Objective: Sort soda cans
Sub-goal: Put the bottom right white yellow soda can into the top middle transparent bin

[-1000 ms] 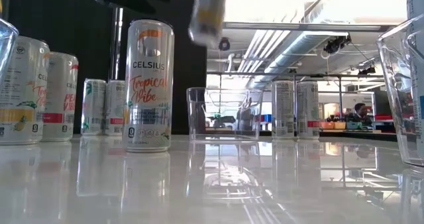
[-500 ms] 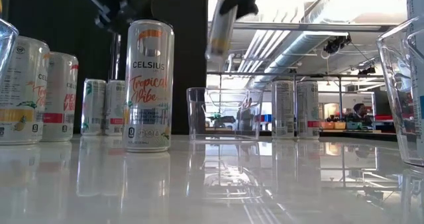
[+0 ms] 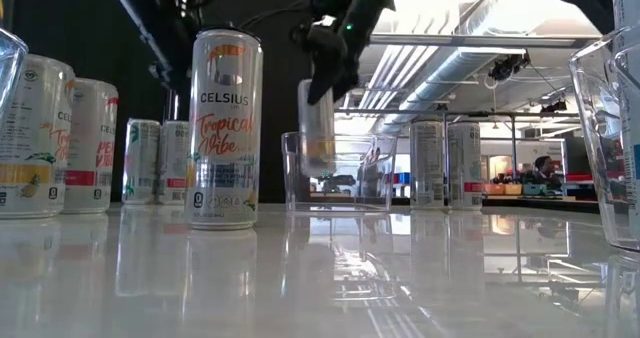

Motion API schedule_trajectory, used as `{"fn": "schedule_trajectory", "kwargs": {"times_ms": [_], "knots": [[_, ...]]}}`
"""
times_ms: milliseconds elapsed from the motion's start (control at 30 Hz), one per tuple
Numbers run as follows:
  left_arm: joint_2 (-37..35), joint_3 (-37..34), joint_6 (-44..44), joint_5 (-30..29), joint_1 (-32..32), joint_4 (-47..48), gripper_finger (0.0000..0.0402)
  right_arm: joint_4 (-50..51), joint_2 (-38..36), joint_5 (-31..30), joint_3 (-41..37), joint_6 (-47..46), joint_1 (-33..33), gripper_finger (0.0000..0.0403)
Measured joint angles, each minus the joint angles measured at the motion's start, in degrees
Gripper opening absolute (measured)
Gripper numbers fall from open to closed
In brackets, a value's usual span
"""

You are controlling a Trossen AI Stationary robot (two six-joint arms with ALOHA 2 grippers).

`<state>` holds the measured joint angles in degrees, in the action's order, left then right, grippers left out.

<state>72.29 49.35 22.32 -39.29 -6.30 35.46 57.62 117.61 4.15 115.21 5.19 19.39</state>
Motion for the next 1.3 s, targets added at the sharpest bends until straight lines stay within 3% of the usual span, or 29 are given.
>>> {"fn": "schedule_trajectory", "kwargs": {"times_ms": [233,967,1200,1300], "knots": [[-0.05,-4.83,2.96,0.28,-0.48,-1.44,0.0335,-2.13,2.29,0.98,-0.71,-0.8,-2.96,0.0238],[-0.22,-5.45,0.75,0.12,-0.29,-2.44,0.0335,-26.85,-2.59,-1.12,-22.1,-4.3,-7.56,0.0238],[-0.22,-5.45,0.53,1.17,-0.29,-2.39,0.0335,-26.23,-2.26,-0.24,-21.89,-3.83,-7.72,0.0306],[-0.22,-5.44,0.34,1.19,-0.27,-2.54,0.0335,-25.88,-2.6,-0.27,-19.83,-2.58,-7.71,0.0317]]}}
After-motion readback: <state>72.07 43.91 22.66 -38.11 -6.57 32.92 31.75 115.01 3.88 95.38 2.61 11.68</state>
